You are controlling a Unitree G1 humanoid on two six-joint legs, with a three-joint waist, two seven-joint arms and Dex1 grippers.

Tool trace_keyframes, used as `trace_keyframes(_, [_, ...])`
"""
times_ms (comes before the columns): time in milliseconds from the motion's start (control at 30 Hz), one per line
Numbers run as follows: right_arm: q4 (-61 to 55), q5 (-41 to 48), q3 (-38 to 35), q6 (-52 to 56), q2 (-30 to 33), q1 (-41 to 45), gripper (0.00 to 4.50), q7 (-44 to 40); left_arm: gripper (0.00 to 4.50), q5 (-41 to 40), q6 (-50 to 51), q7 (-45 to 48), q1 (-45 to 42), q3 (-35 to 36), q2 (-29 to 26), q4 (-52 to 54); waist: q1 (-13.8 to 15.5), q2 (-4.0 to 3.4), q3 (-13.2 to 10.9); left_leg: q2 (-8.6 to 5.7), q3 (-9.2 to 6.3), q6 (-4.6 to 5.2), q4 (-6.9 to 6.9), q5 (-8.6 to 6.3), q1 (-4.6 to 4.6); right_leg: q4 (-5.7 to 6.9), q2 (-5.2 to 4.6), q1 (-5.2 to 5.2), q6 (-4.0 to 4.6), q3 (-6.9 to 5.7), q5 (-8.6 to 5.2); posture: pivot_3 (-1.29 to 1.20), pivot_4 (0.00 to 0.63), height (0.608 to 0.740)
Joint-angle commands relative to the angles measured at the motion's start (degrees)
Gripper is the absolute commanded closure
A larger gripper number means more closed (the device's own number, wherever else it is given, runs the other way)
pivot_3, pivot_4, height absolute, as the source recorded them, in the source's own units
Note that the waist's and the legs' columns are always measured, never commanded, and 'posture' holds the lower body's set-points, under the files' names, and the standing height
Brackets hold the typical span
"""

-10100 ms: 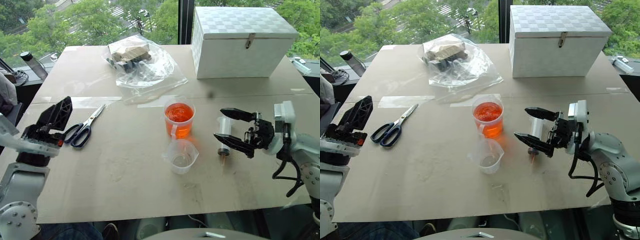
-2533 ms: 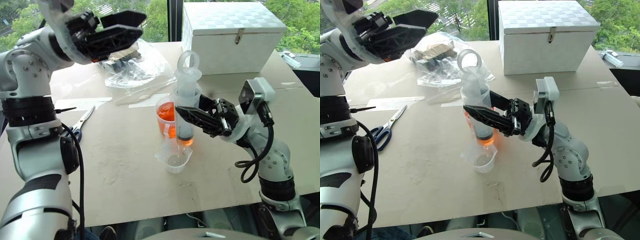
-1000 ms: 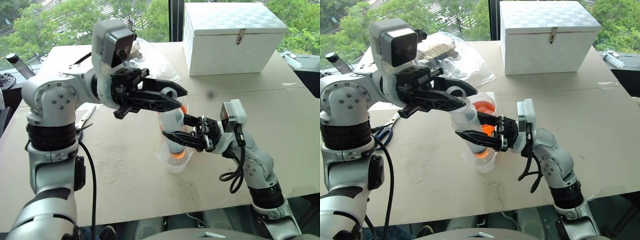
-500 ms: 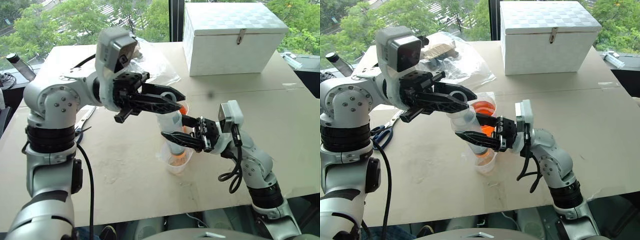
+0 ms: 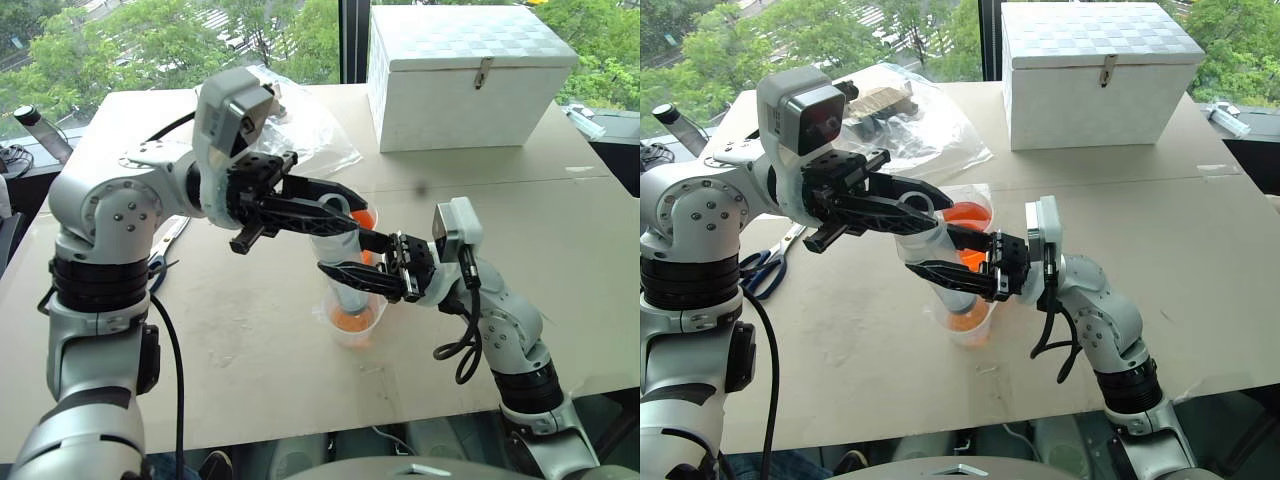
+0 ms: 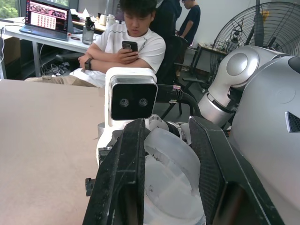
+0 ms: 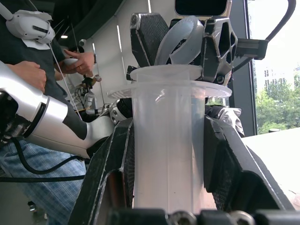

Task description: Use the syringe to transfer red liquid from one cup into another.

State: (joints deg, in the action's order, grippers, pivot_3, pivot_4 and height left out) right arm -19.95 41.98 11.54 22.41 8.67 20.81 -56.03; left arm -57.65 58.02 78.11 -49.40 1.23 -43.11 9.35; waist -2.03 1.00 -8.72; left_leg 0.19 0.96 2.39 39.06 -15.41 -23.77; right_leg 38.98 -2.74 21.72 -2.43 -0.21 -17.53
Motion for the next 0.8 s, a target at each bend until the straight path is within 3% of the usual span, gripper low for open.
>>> trace_keyframes(33, [-1.9, 3.0, -3.2, -1.7, -1.7, 2.7, 3.03, 1.8, 3.60, -0.4, 1.2, 0.3, 0.3, -2.0, -0.1, 3.1, 0.0, 0.00, 0.0, 0.00, 0.00, 0.00, 0.00, 0.00, 0.00, 0.00, 0.00, 0.00, 0.00, 0.00, 0.00, 0.00, 0.150, 0.740])
trace_keyframes(133, [-1.9, 2.3, -2.7, -1.8, -1.1, 1.7, 3.03, 1.0, 3.60, -1.1, 1.0, -1.0, -1.1, -0.8, 1.3, 1.8, 0.0, 0.00, 0.0, 0.00, 0.00, 0.00, 0.00, 0.00, 0.00, 0.00, 0.00, 0.00, 0.00, 0.00, 0.00, 0.00, 0.150, 0.740])
trace_keyframes(167, [-1.9, 2.2, -2.6, -1.8, -0.9, 1.4, 3.03, 0.8, 2.62, -1.5, 1.1, -1.8, -1.8, 0.0, 1.7, 1.3, 0.1, 0.00, 0.0, 0.00, 0.00, 0.00, 0.00, 0.00, 0.00, 0.00, 0.00, 0.00, 0.00, 0.00, 0.00, 0.00, 0.150, 0.740])
trace_keyframes(267, [-1.9, 2.1, -2.7, -1.8, -0.8, 1.0, 3.03, 0.7, 1.34, -2.1, 1.7, -3.5, -3.4, 1.8, 1.9, 0.4, 0.1, 0.00, 0.0, 0.00, -0.01, 0.00, 0.00, 0.00, -0.01, 0.00, -0.01, -0.01, 0.00, -0.01, 0.00, 0.00, 0.150, 0.740])
trace_keyframes(567, [-1.6, 2.3, -2.8, -1.8, -0.6, 1.2, 3.03, 0.7, 1.34, -7.0, 4.0, -5.9, -9.5, 8.2, 1.3, -4.7, -0.1, 0.00, 0.0, 0.00, -0.01, 0.00, 0.00, 0.00, 0.01, 0.00, 0.01, 0.00, 0.00, 0.00, 0.00, 0.00, 0.150, 0.740])
trace_keyframes(800, [-6.0, 6.8, -5.6, 1.0, -0.3, 1.6, 3.03, 5.7, 1.34, -1.3, 0.3, -10.6, -9.6, 10.3, -0.9, -7.9, -0.1, -0.01, 0.0, 0.00, -0.01, 0.00, 0.00, 0.00, 0.01, 0.01, 0.01, 0.00, 0.00, 0.00, 0.00, 0.00, 0.150, 0.740])
